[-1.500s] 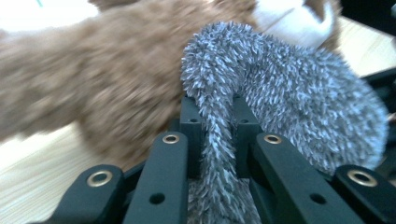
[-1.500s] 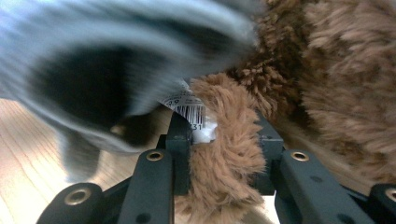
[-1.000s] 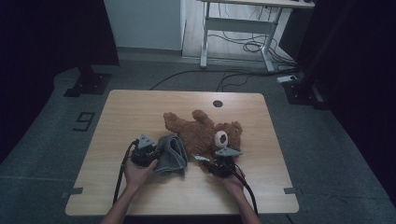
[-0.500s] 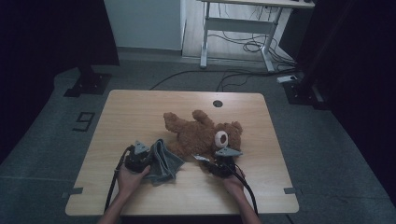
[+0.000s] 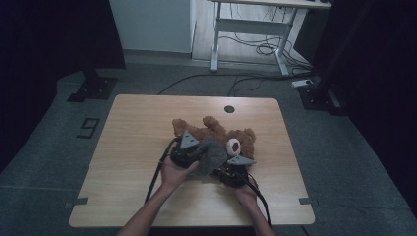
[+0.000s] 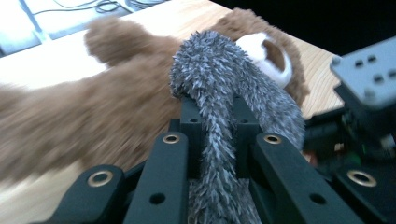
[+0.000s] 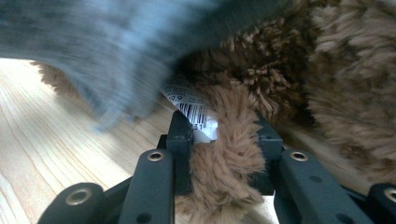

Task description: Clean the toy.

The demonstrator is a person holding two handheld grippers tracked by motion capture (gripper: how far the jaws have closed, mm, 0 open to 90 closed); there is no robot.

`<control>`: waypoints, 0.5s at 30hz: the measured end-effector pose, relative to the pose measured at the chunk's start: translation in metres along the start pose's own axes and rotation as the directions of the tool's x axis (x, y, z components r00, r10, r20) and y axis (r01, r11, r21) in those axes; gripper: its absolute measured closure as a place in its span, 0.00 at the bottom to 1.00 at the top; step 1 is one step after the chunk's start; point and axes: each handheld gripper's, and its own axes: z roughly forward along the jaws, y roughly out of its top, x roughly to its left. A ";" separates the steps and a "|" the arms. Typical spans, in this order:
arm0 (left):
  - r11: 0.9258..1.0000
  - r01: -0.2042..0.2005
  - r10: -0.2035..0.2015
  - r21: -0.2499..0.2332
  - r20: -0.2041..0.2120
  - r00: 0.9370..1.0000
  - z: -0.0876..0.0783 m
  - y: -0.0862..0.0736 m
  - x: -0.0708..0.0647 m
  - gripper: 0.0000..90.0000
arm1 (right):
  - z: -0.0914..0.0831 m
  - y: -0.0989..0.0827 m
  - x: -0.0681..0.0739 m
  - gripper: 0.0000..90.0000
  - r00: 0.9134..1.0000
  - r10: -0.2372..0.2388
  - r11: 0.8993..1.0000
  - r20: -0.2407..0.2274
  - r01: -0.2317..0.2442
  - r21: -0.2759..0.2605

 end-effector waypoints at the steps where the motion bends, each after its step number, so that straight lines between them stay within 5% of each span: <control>1: 1.000 -0.002 0.002 0.007 0.005 1.000 0.009 0.003 -0.004 0.88 | 0.000 0.000 0.000 0.76 1.000 -0.001 1.000 -0.001 0.001 0.000; 7: 0.998 -0.032 0.033 0.062 -0.018 0.999 0.049 0.002 -0.015 0.88 | -0.002 -0.002 0.000 0.76 1.000 -0.003 1.000 -0.002 0.003 -0.001; 15: 0.997 -0.062 0.065 0.039 -0.085 0.994 0.031 -0.008 -0.005 0.88 | -0.002 -0.002 0.002 0.76 1.000 0.000 1.000 0.010 0.000 -0.001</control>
